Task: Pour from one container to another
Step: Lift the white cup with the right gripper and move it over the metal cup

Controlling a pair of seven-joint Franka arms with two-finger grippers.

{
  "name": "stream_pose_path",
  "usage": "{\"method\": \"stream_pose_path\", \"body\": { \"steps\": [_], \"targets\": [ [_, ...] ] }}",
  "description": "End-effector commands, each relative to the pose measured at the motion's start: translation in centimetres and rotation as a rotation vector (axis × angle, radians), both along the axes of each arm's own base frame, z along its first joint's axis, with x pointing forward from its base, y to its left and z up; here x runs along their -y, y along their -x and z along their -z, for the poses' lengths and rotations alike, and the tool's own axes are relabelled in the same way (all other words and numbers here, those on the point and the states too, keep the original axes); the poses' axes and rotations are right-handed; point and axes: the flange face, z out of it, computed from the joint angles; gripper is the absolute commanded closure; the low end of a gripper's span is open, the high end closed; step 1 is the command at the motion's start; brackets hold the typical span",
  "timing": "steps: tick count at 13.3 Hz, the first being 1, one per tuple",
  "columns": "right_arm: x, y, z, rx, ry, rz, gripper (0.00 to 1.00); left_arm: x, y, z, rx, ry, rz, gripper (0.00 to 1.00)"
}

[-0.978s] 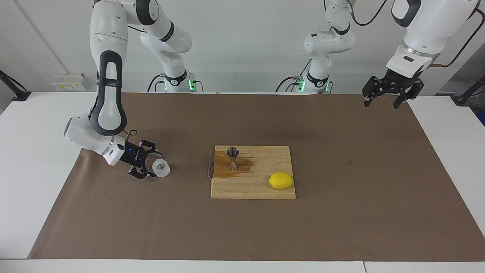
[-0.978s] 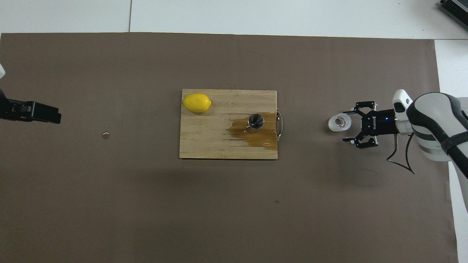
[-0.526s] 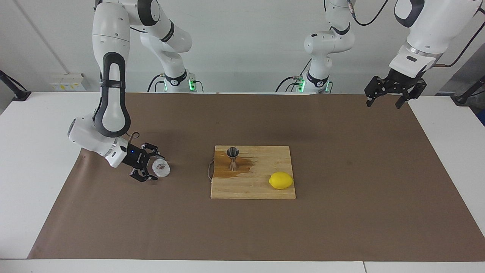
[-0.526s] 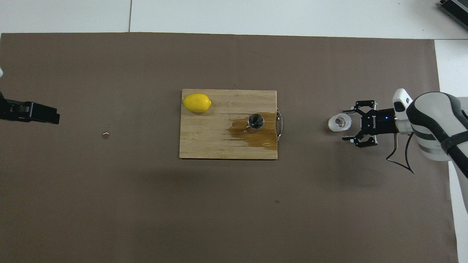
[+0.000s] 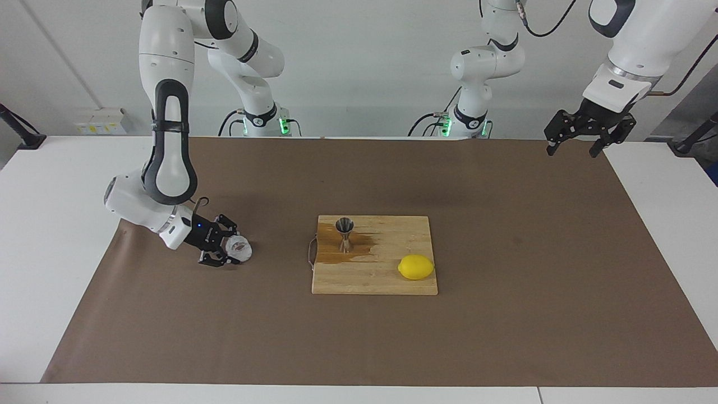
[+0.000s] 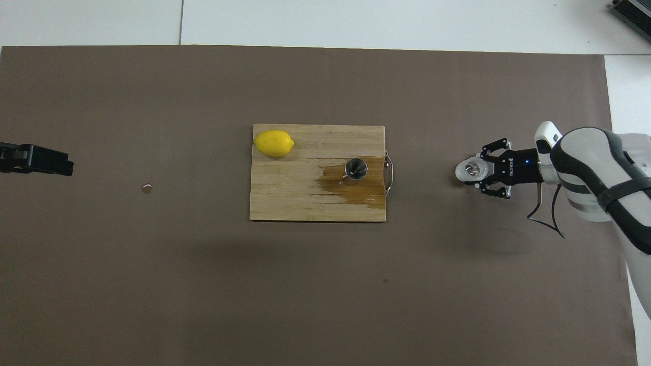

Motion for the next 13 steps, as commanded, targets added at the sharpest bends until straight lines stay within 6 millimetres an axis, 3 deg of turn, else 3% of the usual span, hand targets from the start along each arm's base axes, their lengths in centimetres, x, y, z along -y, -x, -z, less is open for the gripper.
{"method": "stream_pose_path", "body": {
  "steps": [1,4,7,9,13],
  "targets": [
    [-1.8,-0.7,-0.6,0.025,-0.027,-0.021,0.51,-0.2,1.3,-0.7,-0.007,0.011,0.012,0.0],
    [-4.9,-1.1,-4.1,0.01,-0.031,0.0,0.52,0.3,1.4,-0.4,-0.017,0.01,0.009,0.0],
    [-10.1,-1.1,-9.1,-0.048,0.009,0.05,0.52,0.2,1.5,-0.4,-0.02,0.01,0.009,0.0],
    [-14.7,-0.5,-11.7,-0.11,0.025,0.093,0.52,-0.4,1.4,-0.4,-0.02,0.01,-0.002,0.0],
    [-20.3,0.1,-14.8,-0.118,0.226,0.074,0.52,-0.4,1.4,-0.4,-0.02,0.01,-0.002,0.0]
  ]
}}
